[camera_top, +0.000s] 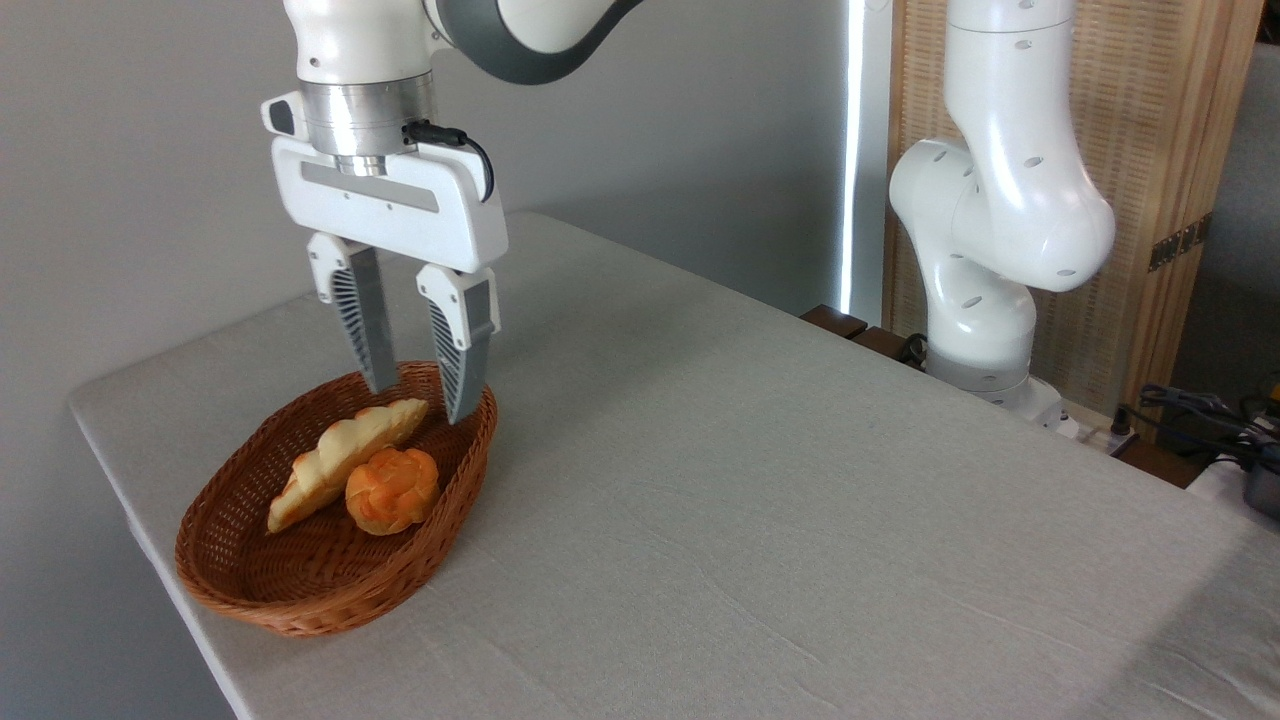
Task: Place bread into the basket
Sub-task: 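Open the gripper to release the roll into the basket and rise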
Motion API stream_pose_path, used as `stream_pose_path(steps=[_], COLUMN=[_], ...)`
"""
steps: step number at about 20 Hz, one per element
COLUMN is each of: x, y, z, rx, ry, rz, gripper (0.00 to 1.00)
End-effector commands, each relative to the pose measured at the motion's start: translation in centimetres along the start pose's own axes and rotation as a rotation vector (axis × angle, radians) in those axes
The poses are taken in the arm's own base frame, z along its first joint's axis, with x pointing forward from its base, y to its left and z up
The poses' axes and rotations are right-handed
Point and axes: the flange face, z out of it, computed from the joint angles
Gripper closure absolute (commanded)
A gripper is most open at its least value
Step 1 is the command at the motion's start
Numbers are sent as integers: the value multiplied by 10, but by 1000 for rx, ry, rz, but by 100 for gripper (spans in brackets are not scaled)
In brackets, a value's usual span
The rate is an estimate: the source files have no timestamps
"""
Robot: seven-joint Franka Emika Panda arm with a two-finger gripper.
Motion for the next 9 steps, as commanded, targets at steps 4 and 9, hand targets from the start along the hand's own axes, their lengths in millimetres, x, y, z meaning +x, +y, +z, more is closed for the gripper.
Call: stream_pose_path(steps=[4, 9], x=[-24, -42], y=[-43, -71], z=[-14, -24], rx=[-14, -97], ry=[-25, 29], rz=[231, 229], gripper=[0, 0])
